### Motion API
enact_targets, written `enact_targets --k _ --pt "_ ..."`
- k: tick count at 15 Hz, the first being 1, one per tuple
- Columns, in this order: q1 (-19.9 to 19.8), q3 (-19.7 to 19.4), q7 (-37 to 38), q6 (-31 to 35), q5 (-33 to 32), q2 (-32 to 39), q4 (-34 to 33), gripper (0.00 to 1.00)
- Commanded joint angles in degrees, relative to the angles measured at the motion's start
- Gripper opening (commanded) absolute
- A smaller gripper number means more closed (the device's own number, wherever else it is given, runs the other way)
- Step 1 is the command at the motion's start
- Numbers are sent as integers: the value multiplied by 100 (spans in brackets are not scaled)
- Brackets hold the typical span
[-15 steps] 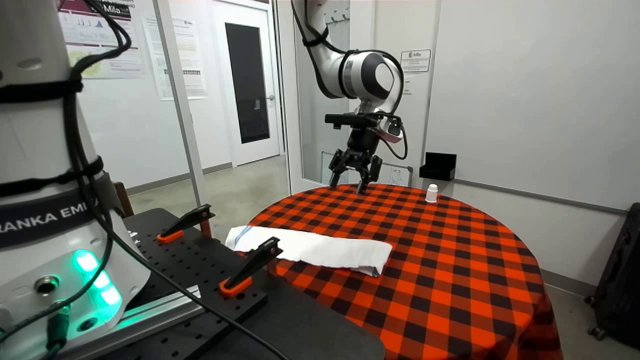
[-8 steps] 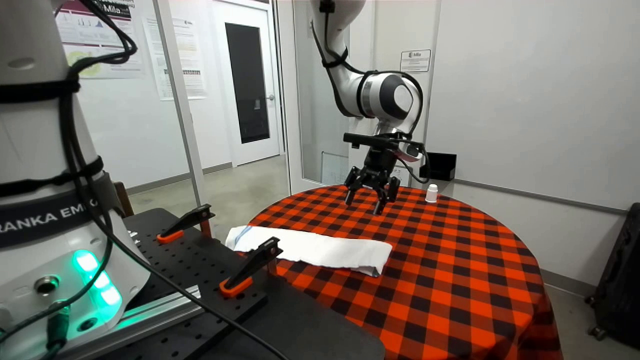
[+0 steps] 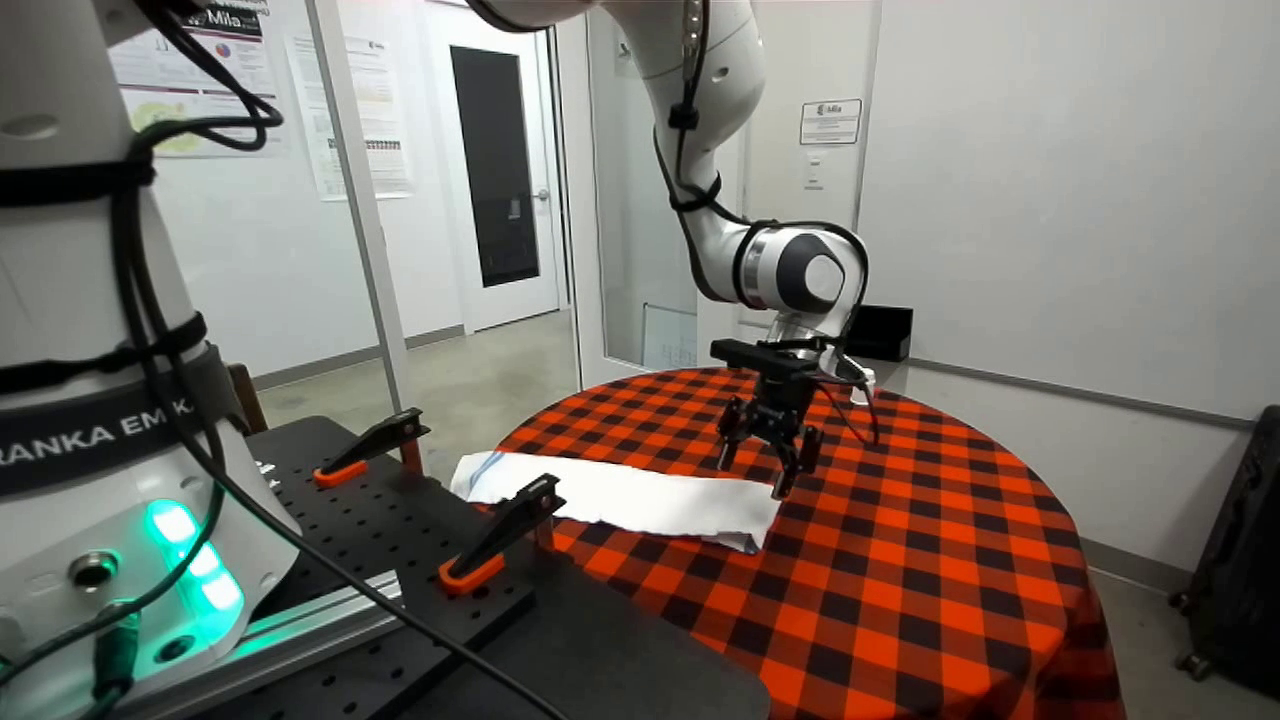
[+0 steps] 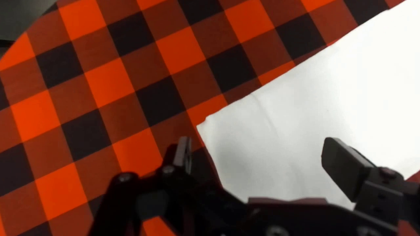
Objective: Fold the towel on the table
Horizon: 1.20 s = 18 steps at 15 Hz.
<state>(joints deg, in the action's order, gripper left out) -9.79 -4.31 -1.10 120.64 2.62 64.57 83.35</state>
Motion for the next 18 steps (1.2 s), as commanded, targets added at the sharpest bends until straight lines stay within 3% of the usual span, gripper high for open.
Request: enact_targets --k 1,8,9,18 --pt "-134 112 -8 65 153 570 -594 100" --pt "-203 145 -15 25 241 1122 -1105 100" --pt "-200 143 -14 11 239 1175 -1164 81" --pt "-218 117 11 -87 209 1415 -1641 12"
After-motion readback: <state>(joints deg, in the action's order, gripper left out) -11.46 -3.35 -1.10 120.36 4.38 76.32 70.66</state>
